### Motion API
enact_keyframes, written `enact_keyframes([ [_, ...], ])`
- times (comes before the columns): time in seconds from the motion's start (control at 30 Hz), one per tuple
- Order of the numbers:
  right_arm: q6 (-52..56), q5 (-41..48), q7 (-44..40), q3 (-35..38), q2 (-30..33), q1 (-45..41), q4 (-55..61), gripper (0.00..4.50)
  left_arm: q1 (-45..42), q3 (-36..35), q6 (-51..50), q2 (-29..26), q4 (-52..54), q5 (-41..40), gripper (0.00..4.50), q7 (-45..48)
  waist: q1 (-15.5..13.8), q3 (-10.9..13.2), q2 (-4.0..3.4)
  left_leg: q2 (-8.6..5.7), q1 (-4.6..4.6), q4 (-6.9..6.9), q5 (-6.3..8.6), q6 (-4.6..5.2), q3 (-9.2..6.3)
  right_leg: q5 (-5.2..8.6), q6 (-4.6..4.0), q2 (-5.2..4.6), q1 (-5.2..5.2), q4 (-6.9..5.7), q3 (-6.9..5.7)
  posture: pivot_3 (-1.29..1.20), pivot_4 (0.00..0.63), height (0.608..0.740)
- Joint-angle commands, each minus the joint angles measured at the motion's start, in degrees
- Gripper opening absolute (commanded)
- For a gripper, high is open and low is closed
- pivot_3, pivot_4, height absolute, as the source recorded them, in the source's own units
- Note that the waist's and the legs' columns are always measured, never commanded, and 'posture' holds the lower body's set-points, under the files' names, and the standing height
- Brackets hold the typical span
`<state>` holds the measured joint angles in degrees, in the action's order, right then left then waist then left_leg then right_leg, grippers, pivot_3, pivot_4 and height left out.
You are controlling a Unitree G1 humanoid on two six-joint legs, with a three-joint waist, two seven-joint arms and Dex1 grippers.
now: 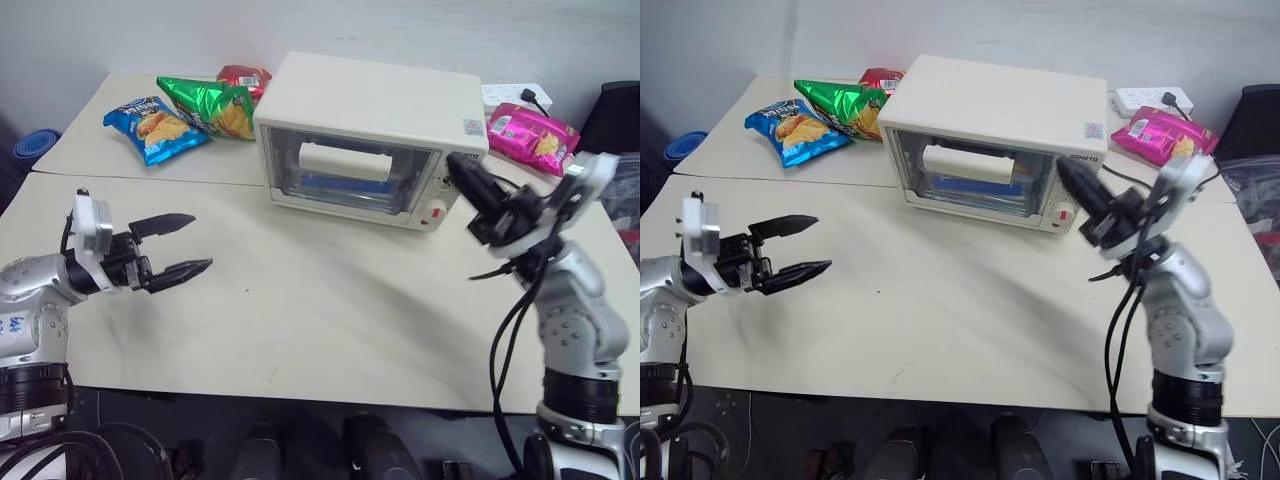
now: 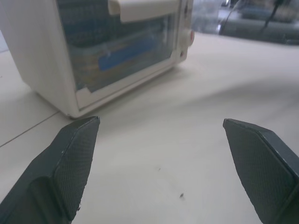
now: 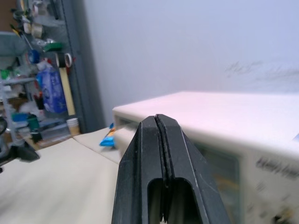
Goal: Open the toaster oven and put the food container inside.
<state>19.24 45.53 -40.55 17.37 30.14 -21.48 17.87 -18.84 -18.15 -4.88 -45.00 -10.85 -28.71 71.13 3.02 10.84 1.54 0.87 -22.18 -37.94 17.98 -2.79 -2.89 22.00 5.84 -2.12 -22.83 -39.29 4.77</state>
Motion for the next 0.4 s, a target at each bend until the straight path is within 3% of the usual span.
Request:
enact_keyframes([
  [0.03, -3.6, -5.7, -6.5, -0.5, 5.2, 7.9, 5.2, 0.17, 2.7, -0.9, 5.8, -0.6, -0.9, 3.0, 4.5, -0.9, -0.1, 0.0, 0.0, 0.0, -0.01, 0.04, 0.07, 0.13, 0.0, 0.0, 0.0, 0.0, 0.02, 0.09, -0.01, 0.0, 0.15, 0.74],
  [0.27, -21.0, -16.1, -21.7, 1.9, 10.3, 30.0, 6.5, 2.18, 11.4, -1.7, 14.6, -1.0, -0.1, 6.9, 4.5, -2.1, -0.6, 0.0, -0.01, -0.08, 0.09, -0.11, 0.23, 0.42, 0.2, -0.05, 0.1, -0.08, 0.3, 0.29, 0.09, 0.0, 0.15, 0.74],
  [0.4, -24.2, -16.8, -22.9, 1.8, 9.8, 33.1, 3.1, 3.42, 14.7, -1.2, 16.4, -1.6, -3.3, 7.3, 4.5, -0.7, -0.4, 0.0, 0.0, -0.06, 0.28, -0.08, 0.24, 0.46, 0.22, -0.05, 0.1, -0.06, 0.47, 0.29, 0.11, 0.0, 0.15, 0.74],
])
